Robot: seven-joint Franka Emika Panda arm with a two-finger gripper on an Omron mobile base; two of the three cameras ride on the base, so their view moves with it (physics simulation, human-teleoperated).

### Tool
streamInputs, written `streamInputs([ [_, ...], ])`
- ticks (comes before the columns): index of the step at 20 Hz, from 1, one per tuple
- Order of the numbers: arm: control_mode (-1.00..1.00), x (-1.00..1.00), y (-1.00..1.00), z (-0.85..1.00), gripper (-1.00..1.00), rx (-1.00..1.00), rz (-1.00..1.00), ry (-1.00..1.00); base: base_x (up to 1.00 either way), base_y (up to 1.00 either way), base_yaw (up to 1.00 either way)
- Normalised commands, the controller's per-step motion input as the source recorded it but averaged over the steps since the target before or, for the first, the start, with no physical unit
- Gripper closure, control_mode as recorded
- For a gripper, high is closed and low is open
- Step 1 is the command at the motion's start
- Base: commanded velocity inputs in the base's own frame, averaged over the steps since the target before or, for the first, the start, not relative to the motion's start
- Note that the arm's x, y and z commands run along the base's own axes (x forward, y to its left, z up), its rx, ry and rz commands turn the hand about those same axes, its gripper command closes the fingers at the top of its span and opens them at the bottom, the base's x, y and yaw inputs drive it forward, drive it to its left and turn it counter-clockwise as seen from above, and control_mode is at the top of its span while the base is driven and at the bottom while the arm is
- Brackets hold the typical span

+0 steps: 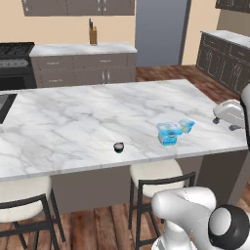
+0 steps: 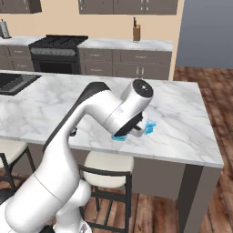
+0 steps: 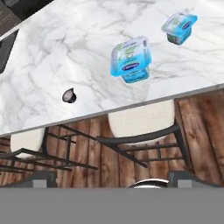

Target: Stack the yogurt containers by placing the smaller containers on top of the larger containers.

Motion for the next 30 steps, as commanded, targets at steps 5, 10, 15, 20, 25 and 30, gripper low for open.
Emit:
streamInputs([
  [5, -1.00, -0.32, -0.20, -0.26, -1.00, 0.11, -0.06, -0.16, 0.00, 0.00, 0.00],
  [10, -1.00, -0.12, -0.23, -0.18, -1.00, 0.15, -0.07, -0.12, 0.00, 0.00, 0.00],
  [15, -1.00, 0.00, -0.20, -0.04, -1.00, 0.19, -0.11, -0.04, 0.00, 0.00, 0.00],
  [20, -1.00, 0.00, -0.12, 0.00, -1.00, 0.21, -0.13, 0.02, 0.00, 0.00, 0.00],
  [25, -1.00, 0.08, -0.06, -0.01, -1.00, 0.21, -0.11, 0.04, 0.00, 0.00, 0.00],
  [30, -1.00, 0.29, 0.00, 0.00, -1.00, 0.10, -0.07, 0.01, 0.00, 0.00, 0.00],
])
